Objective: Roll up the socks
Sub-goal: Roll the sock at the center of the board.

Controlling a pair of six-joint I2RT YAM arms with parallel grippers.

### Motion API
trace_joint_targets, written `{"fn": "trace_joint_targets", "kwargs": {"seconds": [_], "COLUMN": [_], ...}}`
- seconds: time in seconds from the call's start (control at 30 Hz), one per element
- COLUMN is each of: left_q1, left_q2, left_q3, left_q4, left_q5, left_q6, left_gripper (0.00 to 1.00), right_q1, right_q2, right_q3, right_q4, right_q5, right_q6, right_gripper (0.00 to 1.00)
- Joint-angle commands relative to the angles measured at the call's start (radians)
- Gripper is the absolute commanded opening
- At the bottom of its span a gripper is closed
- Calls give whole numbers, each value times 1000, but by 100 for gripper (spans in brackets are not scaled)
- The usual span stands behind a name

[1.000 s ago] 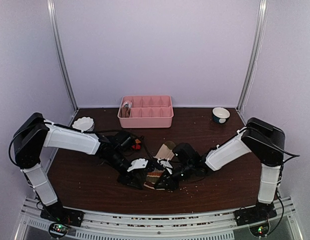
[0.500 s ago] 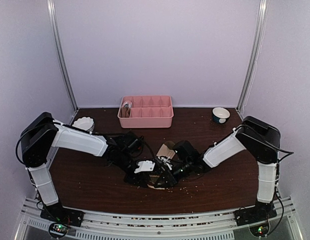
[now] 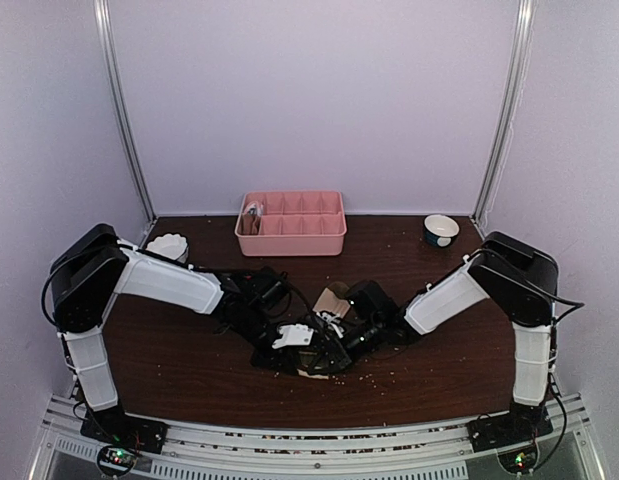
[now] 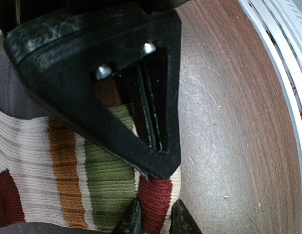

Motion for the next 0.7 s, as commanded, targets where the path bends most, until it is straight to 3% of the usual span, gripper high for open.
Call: {"fn": "trace_joint_targets", "kwargs": {"seconds": [0.0, 0.07, 0.17, 0.67], "left_q1": [-9, -9, -9, -36], "left_q2": [1, -21, -66, -28], "left_q3": [15, 13, 16, 26], "left_q4": [-31, -43, -78, -64], "left_q5": [-13, 7, 62, 30], "left_q6": [-10, 2, 26, 21], "left_gripper": [26, 33, 35, 29], "right_q1": [-7, -7, -8, -10], "right_q2": [77, 81, 85, 87], "right_q3": [-38, -37, -39, -54], "right_q4": [-157, -164, -173, -154], "right_q5": [108, 108, 108, 108], "right_q6": [42, 40, 37, 47], "right_gripper": [0, 0, 0, 0]}}
